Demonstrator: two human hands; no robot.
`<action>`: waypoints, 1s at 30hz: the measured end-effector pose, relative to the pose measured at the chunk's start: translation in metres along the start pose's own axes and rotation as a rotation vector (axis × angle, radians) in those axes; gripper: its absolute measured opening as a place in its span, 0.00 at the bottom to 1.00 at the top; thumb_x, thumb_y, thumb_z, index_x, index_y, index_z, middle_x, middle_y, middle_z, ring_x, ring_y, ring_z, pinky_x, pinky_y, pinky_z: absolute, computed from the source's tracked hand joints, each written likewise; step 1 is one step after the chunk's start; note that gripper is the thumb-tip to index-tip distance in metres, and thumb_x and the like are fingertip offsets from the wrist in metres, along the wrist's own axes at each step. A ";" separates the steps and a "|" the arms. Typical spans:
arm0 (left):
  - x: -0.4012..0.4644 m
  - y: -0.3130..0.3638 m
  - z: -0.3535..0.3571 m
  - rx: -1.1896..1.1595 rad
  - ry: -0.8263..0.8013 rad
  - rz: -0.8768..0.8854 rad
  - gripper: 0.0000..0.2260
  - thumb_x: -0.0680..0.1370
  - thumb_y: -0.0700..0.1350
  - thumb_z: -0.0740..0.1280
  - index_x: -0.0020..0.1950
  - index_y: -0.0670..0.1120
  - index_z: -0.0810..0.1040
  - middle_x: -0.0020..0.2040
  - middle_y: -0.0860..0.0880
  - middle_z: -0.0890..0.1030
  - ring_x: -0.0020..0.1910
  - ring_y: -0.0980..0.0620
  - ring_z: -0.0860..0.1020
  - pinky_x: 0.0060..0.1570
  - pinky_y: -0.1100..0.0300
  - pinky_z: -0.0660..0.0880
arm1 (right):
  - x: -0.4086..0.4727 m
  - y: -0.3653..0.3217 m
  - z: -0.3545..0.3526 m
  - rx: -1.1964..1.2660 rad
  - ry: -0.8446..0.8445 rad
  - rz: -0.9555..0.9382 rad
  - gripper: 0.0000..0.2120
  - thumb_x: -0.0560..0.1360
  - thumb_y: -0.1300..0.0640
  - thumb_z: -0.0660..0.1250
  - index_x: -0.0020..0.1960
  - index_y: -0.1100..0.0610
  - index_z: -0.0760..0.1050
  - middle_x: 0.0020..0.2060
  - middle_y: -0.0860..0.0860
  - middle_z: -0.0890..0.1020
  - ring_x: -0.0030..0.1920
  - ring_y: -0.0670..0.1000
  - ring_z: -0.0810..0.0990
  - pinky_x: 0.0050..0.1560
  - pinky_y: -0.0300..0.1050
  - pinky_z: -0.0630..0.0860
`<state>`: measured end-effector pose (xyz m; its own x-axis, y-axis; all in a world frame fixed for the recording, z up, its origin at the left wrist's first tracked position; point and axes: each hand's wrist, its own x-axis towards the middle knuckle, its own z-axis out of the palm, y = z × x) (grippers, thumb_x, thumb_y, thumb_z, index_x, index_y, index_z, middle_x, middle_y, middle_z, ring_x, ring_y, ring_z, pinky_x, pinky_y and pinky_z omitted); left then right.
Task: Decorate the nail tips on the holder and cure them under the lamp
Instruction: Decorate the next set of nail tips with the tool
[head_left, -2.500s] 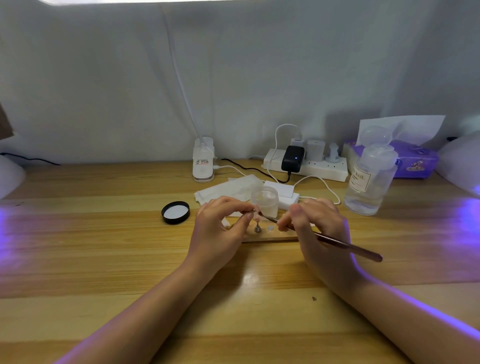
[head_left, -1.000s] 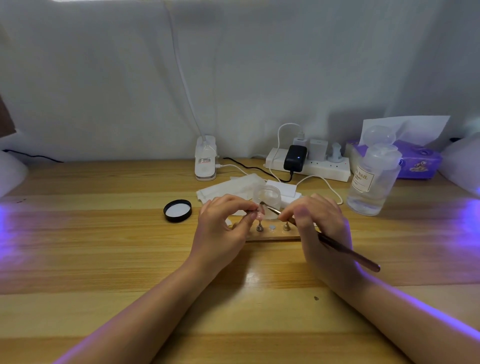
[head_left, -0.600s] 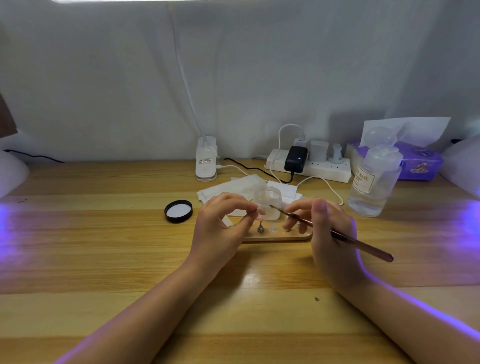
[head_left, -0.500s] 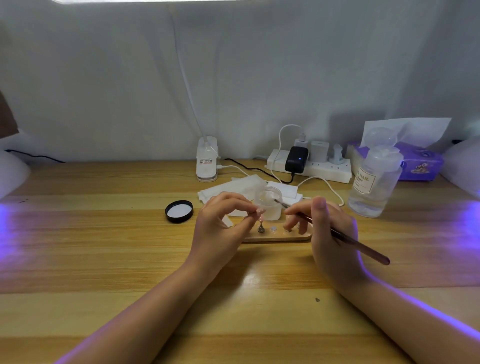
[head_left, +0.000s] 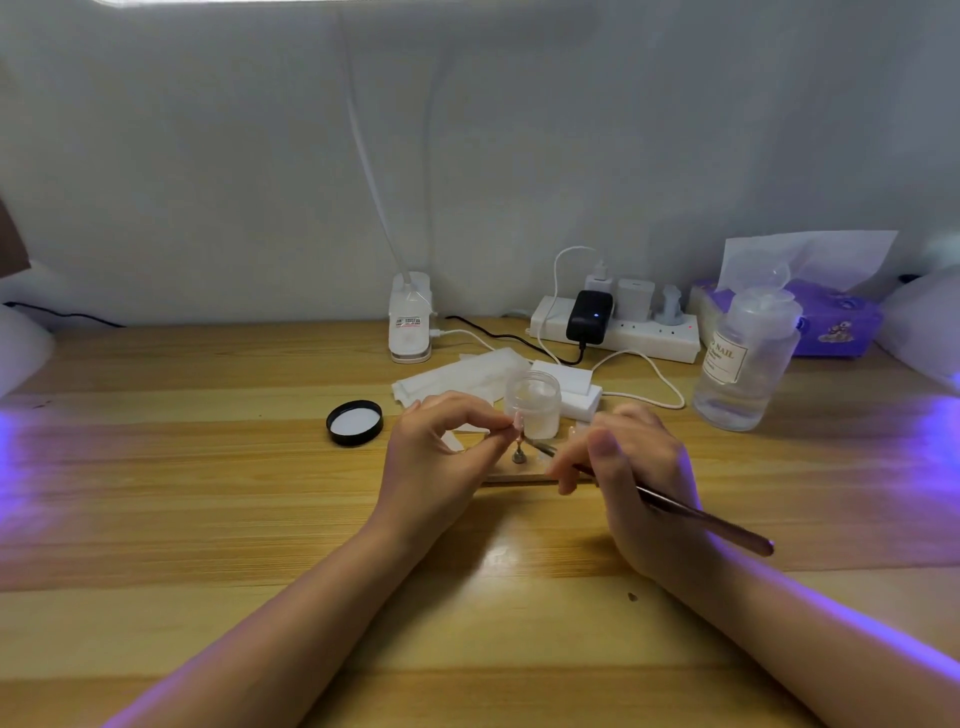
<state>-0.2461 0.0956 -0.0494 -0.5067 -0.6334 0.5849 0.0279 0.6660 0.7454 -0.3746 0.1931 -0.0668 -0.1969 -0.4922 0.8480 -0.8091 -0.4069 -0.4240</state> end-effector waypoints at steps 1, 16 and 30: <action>0.000 0.000 0.000 -0.001 0.000 0.000 0.05 0.68 0.39 0.74 0.40 0.49 0.82 0.39 0.55 0.81 0.43 0.54 0.79 0.50 0.42 0.73 | -0.001 0.000 0.000 0.014 -0.001 0.005 0.30 0.81 0.46 0.45 0.33 0.56 0.77 0.24 0.48 0.76 0.31 0.40 0.72 0.43 0.46 0.67; 0.000 -0.001 0.001 -0.003 -0.007 0.004 0.05 0.68 0.39 0.74 0.39 0.48 0.82 0.38 0.55 0.81 0.42 0.54 0.78 0.50 0.43 0.73 | 0.001 -0.005 -0.004 0.086 0.059 0.084 0.19 0.79 0.51 0.50 0.35 0.47 0.74 0.28 0.48 0.76 0.34 0.40 0.74 0.41 0.45 0.69; 0.001 0.000 0.001 0.012 0.004 0.023 0.11 0.67 0.39 0.75 0.38 0.55 0.79 0.38 0.58 0.79 0.41 0.59 0.77 0.50 0.48 0.74 | 0.002 -0.007 -0.001 0.040 -0.018 0.115 0.21 0.80 0.46 0.48 0.37 0.48 0.75 0.31 0.45 0.79 0.36 0.38 0.74 0.42 0.42 0.69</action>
<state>-0.2474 0.0958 -0.0492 -0.5022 -0.6193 0.6035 0.0292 0.6854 0.7276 -0.3696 0.1956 -0.0617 -0.2768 -0.5514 0.7870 -0.7587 -0.3772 -0.5312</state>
